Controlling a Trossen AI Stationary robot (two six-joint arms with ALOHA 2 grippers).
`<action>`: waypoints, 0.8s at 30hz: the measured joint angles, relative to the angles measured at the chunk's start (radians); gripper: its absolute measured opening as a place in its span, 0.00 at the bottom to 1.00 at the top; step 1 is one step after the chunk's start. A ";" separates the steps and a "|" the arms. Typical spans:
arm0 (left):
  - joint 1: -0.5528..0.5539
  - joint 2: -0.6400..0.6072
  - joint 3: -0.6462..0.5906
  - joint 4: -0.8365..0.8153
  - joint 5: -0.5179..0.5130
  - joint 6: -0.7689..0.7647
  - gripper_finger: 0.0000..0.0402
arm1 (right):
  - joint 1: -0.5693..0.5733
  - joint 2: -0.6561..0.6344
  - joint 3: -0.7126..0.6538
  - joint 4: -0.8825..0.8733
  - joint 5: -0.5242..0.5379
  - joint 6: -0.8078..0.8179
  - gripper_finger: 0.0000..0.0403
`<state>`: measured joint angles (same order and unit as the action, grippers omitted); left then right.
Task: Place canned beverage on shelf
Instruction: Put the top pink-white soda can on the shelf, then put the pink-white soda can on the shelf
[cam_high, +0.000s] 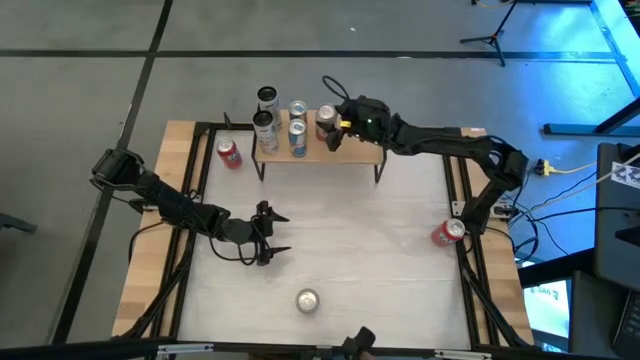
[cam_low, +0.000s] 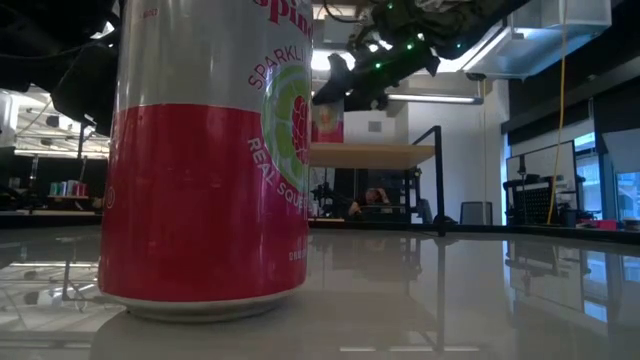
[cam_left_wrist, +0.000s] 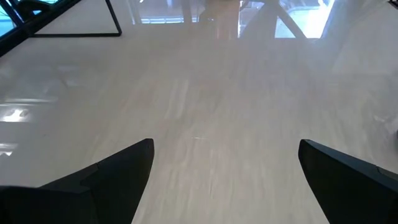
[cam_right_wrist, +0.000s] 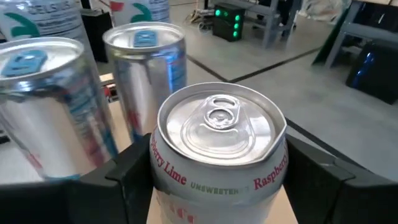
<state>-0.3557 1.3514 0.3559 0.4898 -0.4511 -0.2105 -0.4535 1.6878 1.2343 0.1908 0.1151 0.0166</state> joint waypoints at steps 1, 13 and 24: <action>0.000 0.000 0.000 0.000 0.000 0.000 0.97 | -0.001 0.000 0.000 -0.002 -0.002 0.000 0.68; 0.000 0.000 0.000 0.000 0.000 0.000 0.97 | -0.006 0.000 0.000 -0.001 -0.003 -0.025 0.87; 0.000 0.000 0.000 0.001 0.000 0.000 0.97 | 0.026 -0.032 0.109 -0.153 0.005 -0.078 0.95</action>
<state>-0.3557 1.3514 0.3559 0.4905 -0.4511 -0.2104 -0.4275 1.6558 1.3433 0.0376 0.1199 -0.0610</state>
